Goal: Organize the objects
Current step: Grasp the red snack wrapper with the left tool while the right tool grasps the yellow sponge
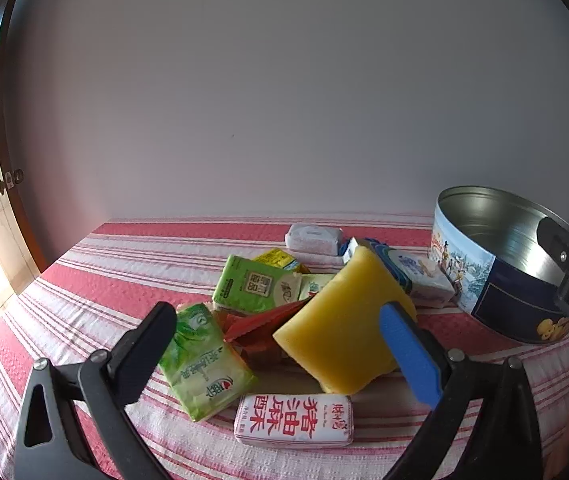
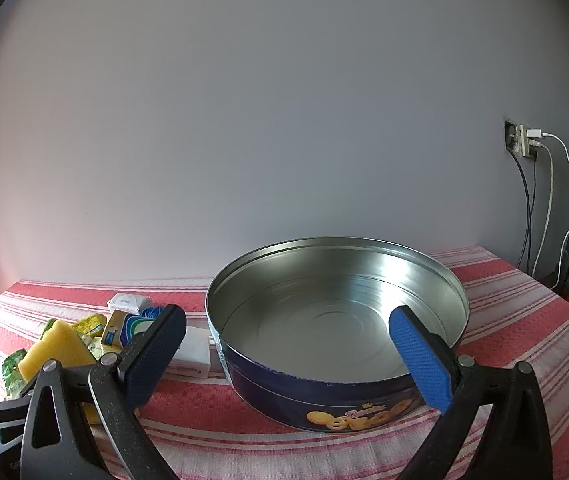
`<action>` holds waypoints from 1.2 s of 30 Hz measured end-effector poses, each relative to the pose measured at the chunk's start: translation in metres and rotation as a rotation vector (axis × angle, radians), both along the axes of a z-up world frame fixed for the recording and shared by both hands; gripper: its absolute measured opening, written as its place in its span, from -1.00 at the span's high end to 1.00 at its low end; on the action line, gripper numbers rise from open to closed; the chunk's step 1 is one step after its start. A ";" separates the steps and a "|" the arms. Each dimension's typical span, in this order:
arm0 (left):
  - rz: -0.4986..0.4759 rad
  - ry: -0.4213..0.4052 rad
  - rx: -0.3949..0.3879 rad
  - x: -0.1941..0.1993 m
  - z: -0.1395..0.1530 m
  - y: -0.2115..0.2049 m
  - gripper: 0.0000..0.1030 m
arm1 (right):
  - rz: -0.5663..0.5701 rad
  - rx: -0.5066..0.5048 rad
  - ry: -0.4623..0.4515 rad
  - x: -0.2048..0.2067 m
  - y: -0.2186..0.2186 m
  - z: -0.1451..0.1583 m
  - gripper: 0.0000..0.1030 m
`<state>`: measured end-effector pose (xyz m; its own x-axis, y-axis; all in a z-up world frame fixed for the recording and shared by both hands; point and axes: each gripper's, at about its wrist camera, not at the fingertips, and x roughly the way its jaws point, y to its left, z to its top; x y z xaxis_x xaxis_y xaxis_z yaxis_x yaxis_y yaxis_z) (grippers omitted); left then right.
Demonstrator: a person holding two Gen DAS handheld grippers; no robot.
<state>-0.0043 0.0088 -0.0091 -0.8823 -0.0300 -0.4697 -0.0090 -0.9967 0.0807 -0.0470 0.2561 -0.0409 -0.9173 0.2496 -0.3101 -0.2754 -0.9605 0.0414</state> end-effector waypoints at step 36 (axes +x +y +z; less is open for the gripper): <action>0.319 0.101 -0.002 -0.014 0.040 -0.103 -0.99 | 0.596 -0.074 -0.177 -0.035 -0.080 -0.016 -0.99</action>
